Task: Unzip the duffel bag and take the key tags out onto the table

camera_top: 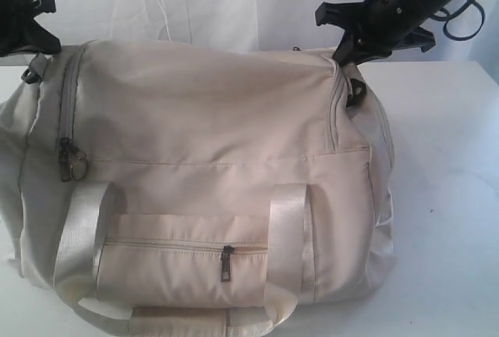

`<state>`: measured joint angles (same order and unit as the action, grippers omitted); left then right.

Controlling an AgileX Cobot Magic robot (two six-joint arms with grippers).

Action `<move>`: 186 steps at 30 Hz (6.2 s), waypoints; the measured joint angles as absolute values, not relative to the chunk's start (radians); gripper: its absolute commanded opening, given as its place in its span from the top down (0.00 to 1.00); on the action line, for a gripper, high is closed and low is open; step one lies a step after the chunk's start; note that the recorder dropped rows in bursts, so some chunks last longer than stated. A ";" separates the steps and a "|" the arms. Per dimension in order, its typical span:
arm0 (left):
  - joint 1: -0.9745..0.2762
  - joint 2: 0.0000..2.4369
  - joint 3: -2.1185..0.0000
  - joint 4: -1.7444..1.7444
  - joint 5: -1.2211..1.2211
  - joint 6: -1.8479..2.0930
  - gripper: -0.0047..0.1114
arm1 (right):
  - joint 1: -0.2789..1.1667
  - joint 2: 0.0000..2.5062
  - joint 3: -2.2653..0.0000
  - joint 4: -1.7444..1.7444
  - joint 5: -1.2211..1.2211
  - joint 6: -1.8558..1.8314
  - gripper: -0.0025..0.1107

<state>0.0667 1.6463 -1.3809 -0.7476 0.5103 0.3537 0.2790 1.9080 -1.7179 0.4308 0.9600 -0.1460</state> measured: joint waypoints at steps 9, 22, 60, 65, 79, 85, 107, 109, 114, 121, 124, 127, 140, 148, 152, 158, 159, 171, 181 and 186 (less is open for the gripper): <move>0.067 1.593 -1.381 -0.735 0.512 0.359 0.96 | 0.272 1.872 -1.728 0.425 0.993 -0.150 0.93; 0.067 1.542 -1.381 -0.645 0.557 0.342 0.38 | 0.261 1.769 -1.794 0.355 0.957 -0.150 0.42; 0.068 1.099 -0.706 -0.661 0.207 0.336 0.41 | 1.027 1.971 -1.592 0.397 0.596 -0.239 0.49; 0.068 1.092 -0.711 -0.615 0.242 0.379 0.42 | 1.027 1.971 -1.612 0.405 0.604 -0.239 0.49; 0.068 1.157 -0.631 -0.559 0.175 0.339 0.96 | 1.080 2.027 -1.612 0.412 0.486 -0.239 0.49; 0.068 1.157 -0.631 -0.559 0.172 0.335 0.96 | 1.093 2.071 -1.616 0.410 0.379 -0.239 0.54; 0.068 1.157 -0.631 -0.559 0.164 0.335 0.96 | 1.097 2.010 -1.635 0.263 0.414 -0.240 0.98; 0.068 1.157 -0.631 -0.559 0.164 0.335 0.96 | 1.091 2.002 -1.638 0.247 0.406 -0.240 0.98; 0.068 1.157 -0.631 -0.568 0.166 0.333 0.96 | 1.039 1.998 -1.680 0.236 0.388 -0.236 0.98; 0.068 1.157 -0.631 -0.592 0.166 0.333 0.96 | 0.980 2.027 -1.796 0.240 0.398 -0.222 0.98; 0.068 1.157 -0.631 -0.603 0.168 0.333 0.96 | 0.971 2.053 -1.844 0.240 0.395 -0.222 0.98; 0.068 1.154 -0.631 -0.605 0.172 0.333 0.96 | 0.960 2.094 -1.898 0.240 0.373 -0.220 0.98; 0.068 1.112 -0.631 -0.610 0.182 0.336 0.96 | 0.852 2.324 -2.204 0.245 0.297 -0.169 0.98; 0.068 1.112 -0.631 -0.612 0.187 0.338 0.96 | 0.772 2.384 -2.276 0.250 0.292 -0.165 0.98; 0.068 1.112 -0.631 -0.612 0.187 0.338 0.96 | 0.770 2.384 -2.283 0.243 0.313 -0.198 0.98; 0.068 1.112 -0.631 -0.612 0.187 0.338 0.96 | 0.759 2.365 -2.283 0.222 0.508 -0.221 0.98; 0.068 1.112 -0.631 -0.612 0.189 0.338 0.96 | 0.759 2.347 -2.283 0.198 0.543 -0.214 0.98; 0.068 1.112 -0.631 -0.612 0.189 0.338 0.96 | 0.708 2.289 -2.283 -0.047 0.869 -0.047 0.98; 0.068 1.112 -0.631 -0.610 0.191 0.338 0.96 | 0.581 2.210 -2.170 -0.049 0.929 -0.054 0.98; 0.068 1.112 -0.631 -0.610 0.191 0.338 0.96 | 0.506 2.178 -2.094 -0.047 0.954 -0.067 0.98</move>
